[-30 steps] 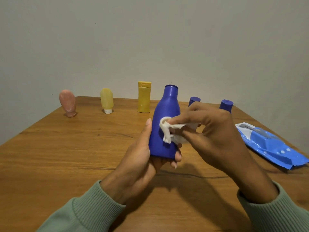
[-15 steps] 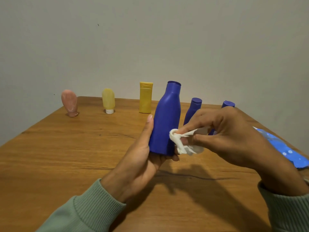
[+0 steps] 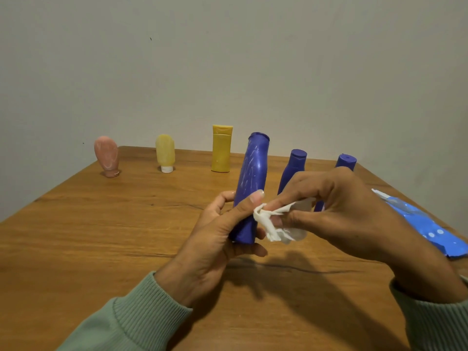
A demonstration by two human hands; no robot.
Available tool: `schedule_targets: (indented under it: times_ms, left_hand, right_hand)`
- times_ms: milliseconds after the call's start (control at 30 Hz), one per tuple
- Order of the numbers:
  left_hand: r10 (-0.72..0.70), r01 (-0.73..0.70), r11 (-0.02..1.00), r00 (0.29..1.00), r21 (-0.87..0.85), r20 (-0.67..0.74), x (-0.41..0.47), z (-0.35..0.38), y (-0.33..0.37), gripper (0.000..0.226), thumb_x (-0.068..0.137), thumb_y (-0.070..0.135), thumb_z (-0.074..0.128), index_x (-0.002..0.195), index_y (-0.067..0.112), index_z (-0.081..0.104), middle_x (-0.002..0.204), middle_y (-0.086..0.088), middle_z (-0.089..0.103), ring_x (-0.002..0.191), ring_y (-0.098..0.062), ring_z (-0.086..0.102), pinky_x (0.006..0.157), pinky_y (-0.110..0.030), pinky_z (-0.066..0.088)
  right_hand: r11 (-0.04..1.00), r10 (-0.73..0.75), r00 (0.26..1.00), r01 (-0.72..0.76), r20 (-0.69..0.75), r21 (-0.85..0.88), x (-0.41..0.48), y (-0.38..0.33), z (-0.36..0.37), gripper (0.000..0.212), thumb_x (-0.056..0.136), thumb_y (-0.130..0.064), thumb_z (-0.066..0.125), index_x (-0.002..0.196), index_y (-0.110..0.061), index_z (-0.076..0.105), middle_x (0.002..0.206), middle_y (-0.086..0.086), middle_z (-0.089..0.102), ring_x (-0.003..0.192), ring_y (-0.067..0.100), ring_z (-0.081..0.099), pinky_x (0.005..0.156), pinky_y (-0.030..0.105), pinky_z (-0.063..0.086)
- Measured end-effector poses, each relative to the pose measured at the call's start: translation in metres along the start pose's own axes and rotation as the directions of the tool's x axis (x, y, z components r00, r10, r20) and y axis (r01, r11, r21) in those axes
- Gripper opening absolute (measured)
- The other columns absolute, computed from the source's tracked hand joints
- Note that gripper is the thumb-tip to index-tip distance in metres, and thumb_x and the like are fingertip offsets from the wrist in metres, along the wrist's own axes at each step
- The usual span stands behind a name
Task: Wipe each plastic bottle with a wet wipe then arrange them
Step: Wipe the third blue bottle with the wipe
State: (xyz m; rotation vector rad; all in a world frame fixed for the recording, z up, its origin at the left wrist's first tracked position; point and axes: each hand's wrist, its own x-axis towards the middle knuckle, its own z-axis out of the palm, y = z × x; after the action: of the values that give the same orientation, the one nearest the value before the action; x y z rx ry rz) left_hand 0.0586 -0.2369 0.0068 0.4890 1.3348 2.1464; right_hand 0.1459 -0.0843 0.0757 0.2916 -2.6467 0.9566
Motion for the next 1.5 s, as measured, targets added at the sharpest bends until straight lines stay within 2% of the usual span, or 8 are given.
schedule_targets:
  times_ms: [233, 400, 567, 833, 1033, 1233, 1367, 1500]
  left_hand:
    - [0.044, -0.039, 0.995, 0.997, 0.093, -0.058, -0.003, 0.000, 0.003, 0.074, 0.056, 0.034, 0.083, 0.120, 0.016, 0.048, 0.087, -0.010, 0.074, 0.058, -0.026, 0.065, 0.035, -0.024, 0.044]
    - [0.101, -0.098, 0.987, 0.995, 0.129, -0.012, -0.003, 0.002, 0.003, 0.062, 0.064, 0.030, 0.080, 0.119, 0.013, 0.057, 0.086, -0.010, 0.073, 0.057, -0.023, 0.064, 0.041, -0.029, 0.051]
    - [0.101, -0.104, 0.993, 0.993, 0.062, 0.054, -0.004, 0.003, 0.001, 0.054, 0.073, 0.030, 0.078, 0.120, 0.017, 0.055, 0.087, -0.010, 0.070, 0.062, -0.025, 0.064, 0.045, -0.031, 0.054]
    - [-0.011, 0.023, 0.992, 0.996, -0.121, 0.093, 0.001, -0.001, 0.001, 0.078, 0.075, 0.068, 0.060, 0.130, 0.013, 0.055, 0.101, -0.020, 0.064, 0.071, -0.025, 0.063, 0.053, -0.035, 0.054]
    - [-0.073, 0.107, 0.948, 0.990, -0.300, 0.123, 0.004, -0.001, 0.002, 0.075, 0.086, 0.069, 0.038, 0.125, 0.010, 0.060, 0.102, -0.019, 0.066, 0.075, -0.027, 0.060, 0.059, -0.037, 0.051]
    - [-0.098, 0.128, 0.927, 0.990, -0.351, 0.102, 0.003, 0.001, 0.004, 0.056, 0.098, 0.050, 0.032, 0.117, 0.009, 0.065, 0.108, -0.020, 0.067, 0.081, -0.029, 0.059, 0.066, -0.040, 0.046]
    - [-0.120, 0.144, 0.907, 0.989, -0.396, 0.085, 0.003, 0.001, 0.005, 0.051, 0.101, 0.045, 0.034, 0.127, 0.009, 0.060, 0.118, -0.021, 0.067, 0.101, -0.030, 0.065, 0.091, -0.047, 0.048]
    - [-0.123, 0.146, 0.895, 0.989, -0.421, 0.083, 0.000, 0.002, 0.006, 0.051, 0.101, 0.043, 0.036, 0.134, 0.009, 0.055, 0.112, -0.019, 0.070, 0.092, -0.026, 0.072, 0.075, -0.039, 0.060]
  right_hand:
    - [1.000, 0.014, 1.000, -0.014, 0.022, 0.006, 0.000, 0.002, -0.002, 0.019, 0.074, -0.021, 0.073, 0.089, -0.032, 0.075, 0.086, -0.015, 0.068, 0.082, 0.005, 0.064, 0.065, 0.017, 0.052]
    - [1.000, -0.001, 1.000, 0.001, 0.019, 0.014, 0.000, 0.002, -0.001, 0.017, 0.074, -0.019, 0.074, 0.087, -0.030, 0.076, 0.082, -0.016, 0.069, 0.078, 0.004, 0.064, 0.061, 0.013, 0.047]
    - [1.000, 0.016, 1.000, -0.016, 0.021, 0.000, 0.000, 0.004, -0.001, 0.017, 0.075, -0.019, 0.074, 0.088, -0.030, 0.076, 0.084, -0.017, 0.068, 0.081, 0.002, 0.064, 0.063, 0.013, 0.048]
    - [0.999, 0.041, 0.999, -0.041, -0.003, 0.008, 0.000, 0.006, -0.006, 0.019, 0.075, -0.015, 0.074, 0.089, -0.028, 0.076, 0.085, -0.015, 0.069, 0.082, 0.003, 0.064, 0.064, 0.013, 0.050]
    - [0.999, 0.040, 0.999, -0.040, -0.011, -0.010, -0.002, 0.005, -0.005, 0.018, 0.074, -0.018, 0.074, 0.089, -0.029, 0.076, 0.083, -0.015, 0.069, 0.081, 0.003, 0.064, 0.065, 0.015, 0.051]
    - [1.000, 0.027, 0.996, -0.026, -0.083, 0.013, 0.000, 0.006, 0.000, 0.016, 0.074, -0.020, 0.074, 0.087, -0.030, 0.076, 0.084, -0.013, 0.068, 0.079, 0.008, 0.064, 0.063, 0.021, 0.053]
    - [0.999, 0.043, 0.999, -0.044, -0.033, -0.028, 0.000, 0.006, 0.005, 0.018, 0.072, -0.024, 0.073, 0.088, -0.031, 0.075, 0.087, -0.016, 0.068, 0.085, 0.003, 0.063, 0.067, 0.023, 0.054]
    - [0.998, 0.038, 0.999, -0.039, -0.014, -0.047, 0.002, 0.000, 0.011, 0.018, 0.073, -0.023, 0.075, 0.089, -0.031, 0.075, 0.085, -0.019, 0.070, 0.084, -0.003, 0.063, 0.066, 0.022, 0.053]
